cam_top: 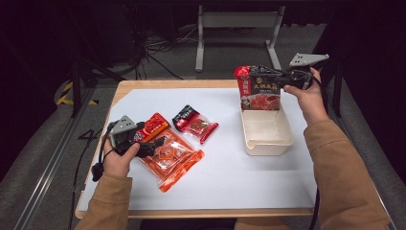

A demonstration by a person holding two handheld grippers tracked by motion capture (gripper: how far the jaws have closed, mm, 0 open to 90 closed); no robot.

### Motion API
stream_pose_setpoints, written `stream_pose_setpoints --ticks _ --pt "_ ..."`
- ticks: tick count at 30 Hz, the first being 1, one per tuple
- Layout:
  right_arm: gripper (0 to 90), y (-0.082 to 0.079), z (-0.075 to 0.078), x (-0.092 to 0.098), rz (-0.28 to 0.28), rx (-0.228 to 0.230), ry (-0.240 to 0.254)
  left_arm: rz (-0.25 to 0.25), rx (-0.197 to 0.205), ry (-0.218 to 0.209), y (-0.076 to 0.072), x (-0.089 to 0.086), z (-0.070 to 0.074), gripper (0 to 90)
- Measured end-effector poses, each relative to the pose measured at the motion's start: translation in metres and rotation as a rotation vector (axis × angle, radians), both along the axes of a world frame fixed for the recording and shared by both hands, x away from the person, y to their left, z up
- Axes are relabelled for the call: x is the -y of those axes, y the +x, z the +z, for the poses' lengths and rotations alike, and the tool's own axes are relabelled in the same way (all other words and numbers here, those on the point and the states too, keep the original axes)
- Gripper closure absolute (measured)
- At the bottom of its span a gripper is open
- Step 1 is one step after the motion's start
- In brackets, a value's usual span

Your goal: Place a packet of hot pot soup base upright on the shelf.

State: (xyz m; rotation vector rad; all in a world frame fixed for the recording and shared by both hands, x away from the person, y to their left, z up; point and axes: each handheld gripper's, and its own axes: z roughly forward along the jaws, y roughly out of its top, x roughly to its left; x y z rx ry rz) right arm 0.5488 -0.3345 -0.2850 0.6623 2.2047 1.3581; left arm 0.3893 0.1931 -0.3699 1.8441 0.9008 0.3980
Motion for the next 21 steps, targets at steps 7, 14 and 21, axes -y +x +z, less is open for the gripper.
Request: stream_pose_setpoints --ticks 7,14,21 --pt "69.8 0.0 -0.016 0.003 -0.064 -0.079 -0.116 0.002 -0.003 -0.008 0.0 0.0 0.0 4.2" --pt "65.4 -0.003 -0.018 0.016 -0.116 -0.117 -0.094 -0.001 -0.008 -0.005 0.001 0.001 -0.002 4.1" --pt "41.5 -0.008 -0.014 0.021 -0.173 -0.139 -0.039 -0.001 -0.009 -0.004 0.001 0.0 -0.002 4.1"
